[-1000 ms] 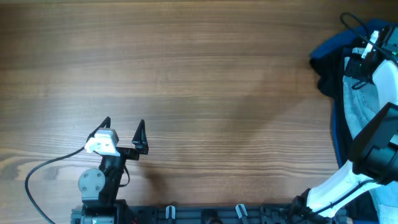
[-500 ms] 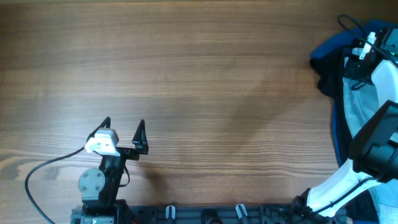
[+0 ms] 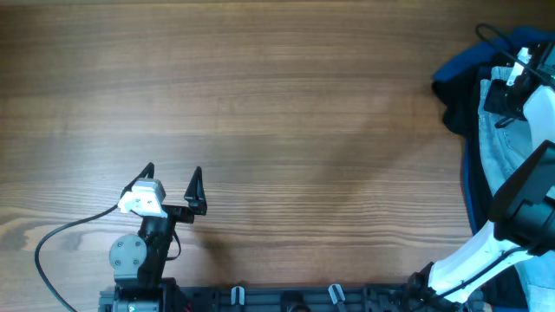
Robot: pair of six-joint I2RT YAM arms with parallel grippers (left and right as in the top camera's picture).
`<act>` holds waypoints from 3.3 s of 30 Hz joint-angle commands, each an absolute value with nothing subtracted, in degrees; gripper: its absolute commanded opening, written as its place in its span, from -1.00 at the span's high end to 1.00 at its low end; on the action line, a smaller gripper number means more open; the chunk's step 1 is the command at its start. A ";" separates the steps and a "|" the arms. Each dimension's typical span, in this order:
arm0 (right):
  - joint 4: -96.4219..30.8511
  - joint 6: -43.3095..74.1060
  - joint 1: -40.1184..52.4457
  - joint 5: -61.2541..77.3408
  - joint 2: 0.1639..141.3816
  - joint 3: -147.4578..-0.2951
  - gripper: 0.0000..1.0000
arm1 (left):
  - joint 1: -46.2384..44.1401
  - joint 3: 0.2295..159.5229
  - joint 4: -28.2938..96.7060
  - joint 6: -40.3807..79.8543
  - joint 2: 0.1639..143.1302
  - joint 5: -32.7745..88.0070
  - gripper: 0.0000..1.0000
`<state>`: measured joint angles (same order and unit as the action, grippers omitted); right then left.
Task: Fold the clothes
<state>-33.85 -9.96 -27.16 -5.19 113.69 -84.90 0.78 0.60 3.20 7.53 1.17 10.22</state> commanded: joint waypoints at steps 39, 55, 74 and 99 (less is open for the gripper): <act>-38.94 -7.46 -26.81 6.15 111.87 -85.03 0.91 | 1.08 0.34 3.46 6.42 0.93 9.72 -1.00; -53.95 10.37 -26.94 -1.54 86.89 -85.17 -0.90 | 1.08 0.34 3.46 6.42 0.93 9.72 -1.00; -81.52 38.28 -35.40 -5.56 79.59 -84.62 -0.99 | 1.08 0.34 3.46 6.42 0.93 9.72 -0.99; -68.23 42.17 -35.38 -6.09 68.14 -58.76 -0.99 | 1.08 0.34 -5.87 6.46 0.93 22.68 -0.99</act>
<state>-68.69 40.97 -35.24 -6.61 68.42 -59.02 0.78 0.54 -0.99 7.53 1.19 11.60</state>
